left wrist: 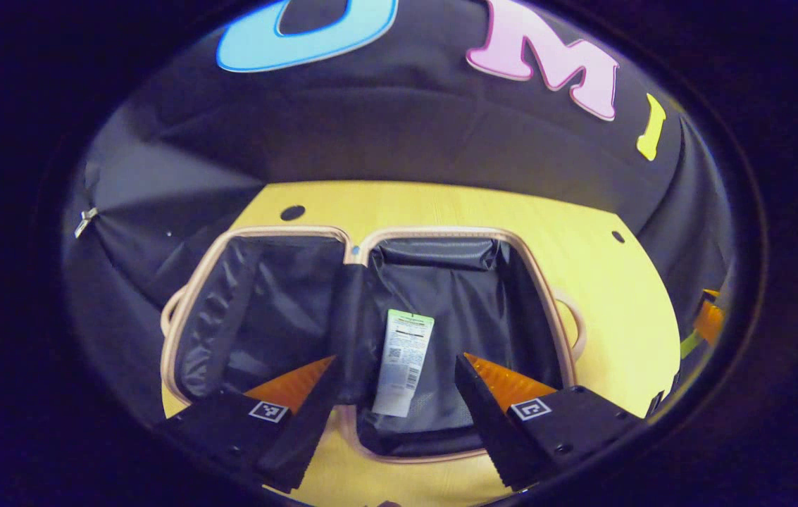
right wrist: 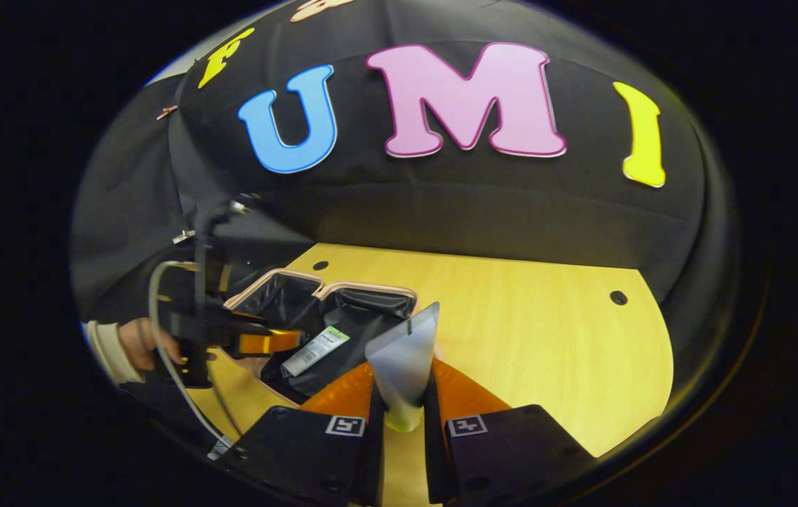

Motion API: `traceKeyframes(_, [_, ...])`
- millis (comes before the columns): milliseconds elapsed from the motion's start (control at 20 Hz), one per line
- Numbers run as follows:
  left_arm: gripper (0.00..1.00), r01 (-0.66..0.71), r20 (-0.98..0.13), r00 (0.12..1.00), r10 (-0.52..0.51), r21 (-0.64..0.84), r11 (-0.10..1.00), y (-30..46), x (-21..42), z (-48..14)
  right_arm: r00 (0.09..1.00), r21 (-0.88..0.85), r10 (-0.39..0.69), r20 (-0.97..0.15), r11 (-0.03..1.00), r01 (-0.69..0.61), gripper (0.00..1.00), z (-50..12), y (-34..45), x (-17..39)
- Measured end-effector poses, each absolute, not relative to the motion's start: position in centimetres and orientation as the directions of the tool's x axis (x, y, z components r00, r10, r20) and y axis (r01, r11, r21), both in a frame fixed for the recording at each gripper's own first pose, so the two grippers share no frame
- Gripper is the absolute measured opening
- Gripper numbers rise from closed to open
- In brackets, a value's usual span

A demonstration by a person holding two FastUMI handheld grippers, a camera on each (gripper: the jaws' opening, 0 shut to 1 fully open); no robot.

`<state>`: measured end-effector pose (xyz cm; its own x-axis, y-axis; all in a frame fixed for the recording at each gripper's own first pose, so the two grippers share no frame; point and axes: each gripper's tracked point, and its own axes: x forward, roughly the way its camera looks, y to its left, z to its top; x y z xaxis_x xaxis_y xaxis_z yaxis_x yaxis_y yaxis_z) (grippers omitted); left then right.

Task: First open the suitcase, pack the skin care products into it, and then close the suitcase.

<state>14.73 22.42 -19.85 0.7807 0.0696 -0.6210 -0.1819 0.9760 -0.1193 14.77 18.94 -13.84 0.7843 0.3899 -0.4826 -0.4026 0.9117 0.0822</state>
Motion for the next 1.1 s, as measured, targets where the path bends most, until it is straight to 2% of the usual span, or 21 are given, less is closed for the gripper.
traceKeyframes(250, [0.97, -0.261, -0.571, 0.814, 0.107, -0.195, 0.946, 25.3, 6.3, -18.2, 0.711, 0.132, 0.406, -0.575, 0.903, -0.409, 0.27, -19.3, 25.8, 17.2])
traceKeyframes(350, [0.96, -0.314, -0.540, 0.821, 0.187, -0.153, 0.937, 27.4, 4.4, -18.6, 0.678, 0.101, 0.378, -0.630, 0.906, -0.412, 0.28, -22.5, 27.1, 17.6])
traceKeyframes(550, [0.96, -0.361, -0.570, 0.793, 0.215, -0.155, 0.920, 28.6, 0.8, -20.4, 0.570, 0.115, 0.328, -0.754, 0.919, -0.377, 0.28, -28.0, 29.6, 17.4])
traceKeyframes(750, [0.97, -0.367, -0.590, 0.774, 0.230, -0.122, 0.922, 29.1, -1.1, -21.7, 0.511, 0.085, 0.262, -0.819, 0.935, -0.343, 0.28, -31.4, 30.6, 17.5])
traceKeyframes(800, [0.97, -0.363, -0.589, 0.775, 0.229, -0.119, 0.924, 29.1, -1.4, -21.7, 0.472, 0.114, 0.258, -0.843, 0.943, -0.312, 0.19, -32.0, 30.9, 16.9])
traceKeyframes(850, [0.96, -0.360, -0.585, 0.779, 0.226, -0.122, 0.925, 29.0, -1.5, -21.5, 0.448, 0.137, 0.255, -0.857, 0.950, -0.281, 0.28, -32.4, 31.0, 16.9])
traceKeyframes(950, [0.97, -0.357, -0.578, 0.786, 0.220, -0.133, 0.925, 28.8, -1.7, -21.4, 0.462, 0.108, 0.213, -0.861, 0.964, -0.242, 0.28, -33.1, 30.4, 17.9])
traceKeyframes(1000, [0.96, -0.360, -0.576, 0.787, 0.223, -0.135, 0.923, 28.9, -1.9, -21.4, 0.465, 0.096, 0.197, -0.863, 0.968, -0.232, 0.19, -33.2, 30.1, 18.2])
traceKeyframes(1050, [0.96, -0.366, -0.576, 0.785, 0.227, -0.136, 0.921, 29.0, -2.1, -21.6, 0.459, 0.096, 0.189, -0.868, 0.971, -0.219, 0.31, -33.1, 29.9, 18.1])
traceKeyframes(1100, [0.96, -0.374, -0.577, 0.783, 0.233, -0.138, 0.917, 29.3, -2.3, -21.6, 0.460, 0.100, 0.187, -0.868, 0.973, -0.207, 0.22, -33.0, 29.8, 18.0])
